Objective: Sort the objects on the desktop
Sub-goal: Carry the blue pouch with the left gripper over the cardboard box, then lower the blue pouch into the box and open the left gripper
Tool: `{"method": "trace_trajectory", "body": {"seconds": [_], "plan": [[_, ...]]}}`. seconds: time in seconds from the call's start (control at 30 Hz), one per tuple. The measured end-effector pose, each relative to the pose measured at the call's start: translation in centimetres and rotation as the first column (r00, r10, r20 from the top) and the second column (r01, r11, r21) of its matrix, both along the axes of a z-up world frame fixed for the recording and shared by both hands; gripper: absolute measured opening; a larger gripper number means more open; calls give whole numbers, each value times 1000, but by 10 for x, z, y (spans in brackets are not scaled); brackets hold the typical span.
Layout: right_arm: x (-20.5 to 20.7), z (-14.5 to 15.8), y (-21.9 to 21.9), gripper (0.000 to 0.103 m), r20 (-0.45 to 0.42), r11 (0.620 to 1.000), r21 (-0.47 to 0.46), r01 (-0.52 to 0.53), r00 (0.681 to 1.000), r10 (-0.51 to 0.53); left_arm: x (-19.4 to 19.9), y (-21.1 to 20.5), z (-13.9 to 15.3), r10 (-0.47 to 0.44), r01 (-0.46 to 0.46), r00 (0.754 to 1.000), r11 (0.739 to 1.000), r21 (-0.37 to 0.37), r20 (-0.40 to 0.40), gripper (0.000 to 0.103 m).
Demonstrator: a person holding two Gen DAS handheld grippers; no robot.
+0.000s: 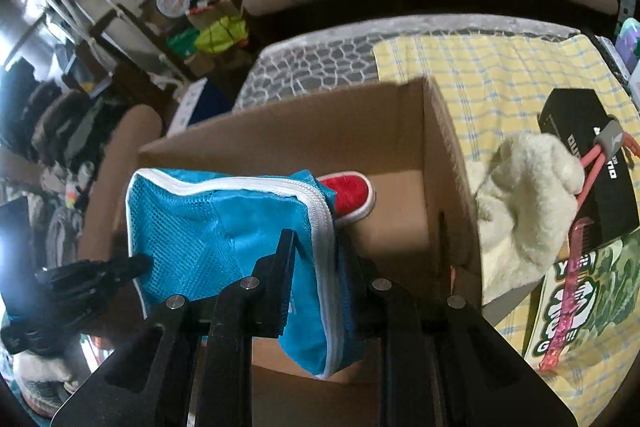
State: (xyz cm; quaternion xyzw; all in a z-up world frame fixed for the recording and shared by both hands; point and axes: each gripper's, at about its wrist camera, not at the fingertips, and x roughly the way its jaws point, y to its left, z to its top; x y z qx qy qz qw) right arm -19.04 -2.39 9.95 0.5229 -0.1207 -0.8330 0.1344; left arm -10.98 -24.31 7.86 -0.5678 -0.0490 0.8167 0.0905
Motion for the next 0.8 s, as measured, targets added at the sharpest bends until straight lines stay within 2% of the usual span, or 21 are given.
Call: {"method": "trace_trajectory", "body": {"seconds": [0.23,0.4,0.43,0.5,0.53,0.57,0.63,0.8], "plan": [[-6,-23,-7,20,54,997,78,-11,999,7,-6,19,-22,-49,53,997,996,-67,53,9],[-8,-24,-6,19,66,993,115,-19,998,11,-12,37,-37,-93,105,990,988,-112,109,9],[-8,-23,-9,20,62,989,147,-29,998,20,-13,41,-41,-101,115,987,986,-120,122,9],[-10,-20,-15,22,49,976,211,-49,998,40,-14,48,-47,-113,130,984,984,-125,139,10],[-10,-19,-18,26,42,969,240,-56,998,48,-14,52,-50,-117,136,982,983,-125,147,10],[-10,-18,-19,35,36,964,257,-61,998,53,-13,56,-55,-125,145,979,982,-121,160,10],[-10,-14,-21,42,18,954,294,-62,998,59,-13,62,-59,-136,157,976,980,-120,168,10],[-8,-5,-18,44,-1,946,319,-62,998,65,-14,69,-63,-143,169,974,975,-144,177,9]]}}
